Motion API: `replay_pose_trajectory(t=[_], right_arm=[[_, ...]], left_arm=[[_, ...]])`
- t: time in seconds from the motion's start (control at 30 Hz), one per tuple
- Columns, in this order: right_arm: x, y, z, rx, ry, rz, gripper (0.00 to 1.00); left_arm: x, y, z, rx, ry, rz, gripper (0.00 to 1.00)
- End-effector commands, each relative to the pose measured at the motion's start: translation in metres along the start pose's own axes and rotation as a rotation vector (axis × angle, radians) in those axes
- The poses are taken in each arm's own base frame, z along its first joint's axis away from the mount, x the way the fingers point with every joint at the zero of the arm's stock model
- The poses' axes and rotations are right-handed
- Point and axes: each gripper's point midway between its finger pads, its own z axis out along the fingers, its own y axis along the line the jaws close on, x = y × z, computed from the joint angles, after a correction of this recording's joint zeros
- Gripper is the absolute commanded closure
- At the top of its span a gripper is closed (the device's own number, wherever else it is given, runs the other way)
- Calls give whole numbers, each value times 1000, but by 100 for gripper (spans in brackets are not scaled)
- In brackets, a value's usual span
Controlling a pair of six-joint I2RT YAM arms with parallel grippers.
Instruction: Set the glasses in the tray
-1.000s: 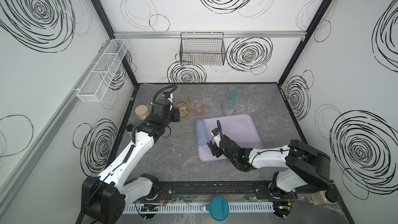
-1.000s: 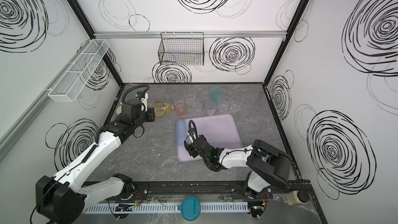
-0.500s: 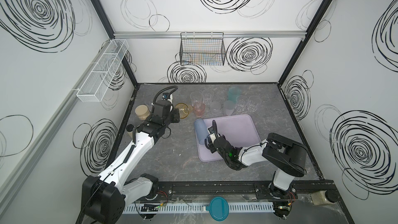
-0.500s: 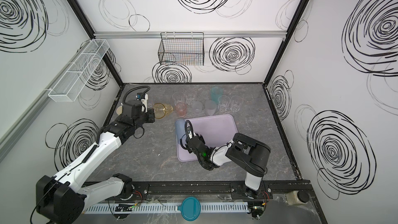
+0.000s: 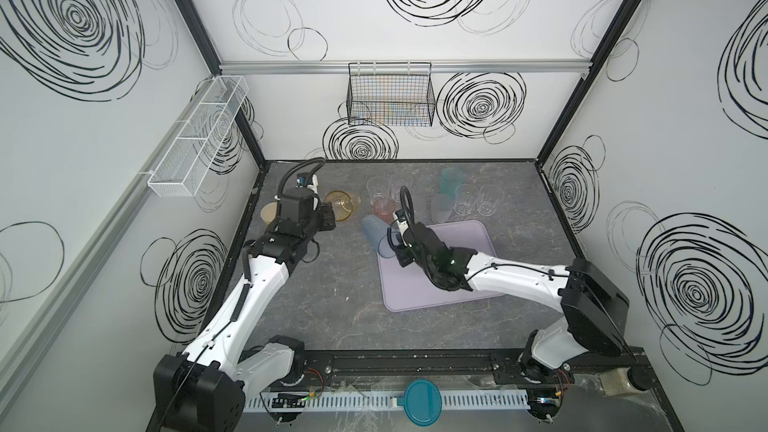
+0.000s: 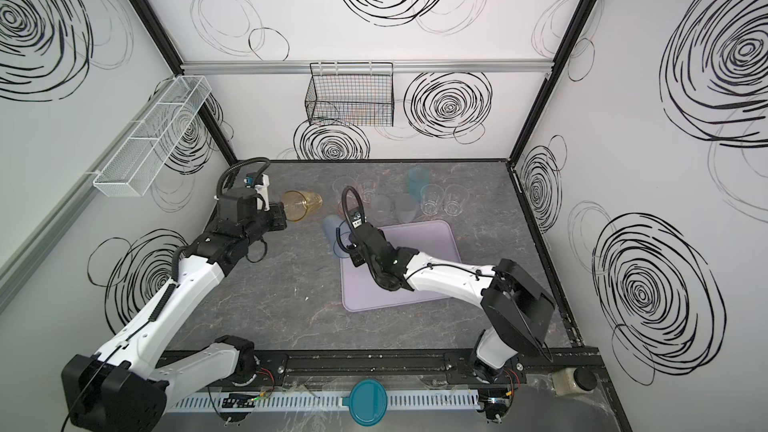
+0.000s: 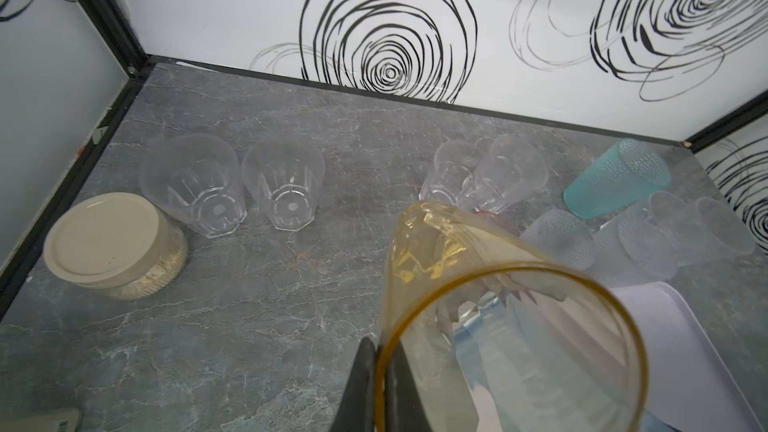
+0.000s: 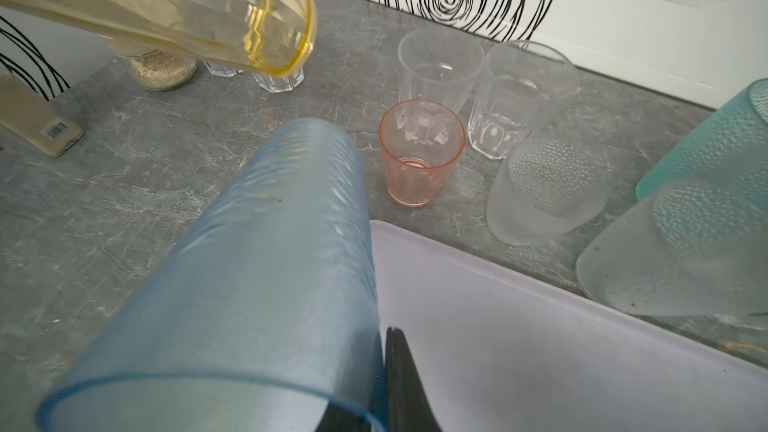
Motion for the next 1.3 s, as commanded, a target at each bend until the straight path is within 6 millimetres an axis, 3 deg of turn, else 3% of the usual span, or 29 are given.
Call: replay_pose_trajectory(t=[0.0, 0.1, 0.3, 0.43, 0.7, 0.97, 1.27], right_arm=[[39, -6, -24, -11, 309, -38, 100], [40, -4, -32, -10, 445, -18, 100], [22, -7, -34, 83, 695, 40, 100], [5, -3, -28, 120, 681, 56, 100], [12, -18, -18, 169, 707, 69, 100], [25, -43, 9, 206, 763, 92, 100], [32, -40, 25, 171, 798, 87, 98]], left_arm=[[-32, -10, -13, 51, -86, -19, 100], [-29, -10, -15, 55, -80, -15, 100], [-17, -9, -14, 49, -59, -7, 100], [-12, -9, -14, 52, -50, -8, 100], [-6, -8, -11, 48, -41, -19, 100], [-2, -7, -6, 43, -40, -29, 100], [2, -13, -6, 50, -36, -17, 100]])
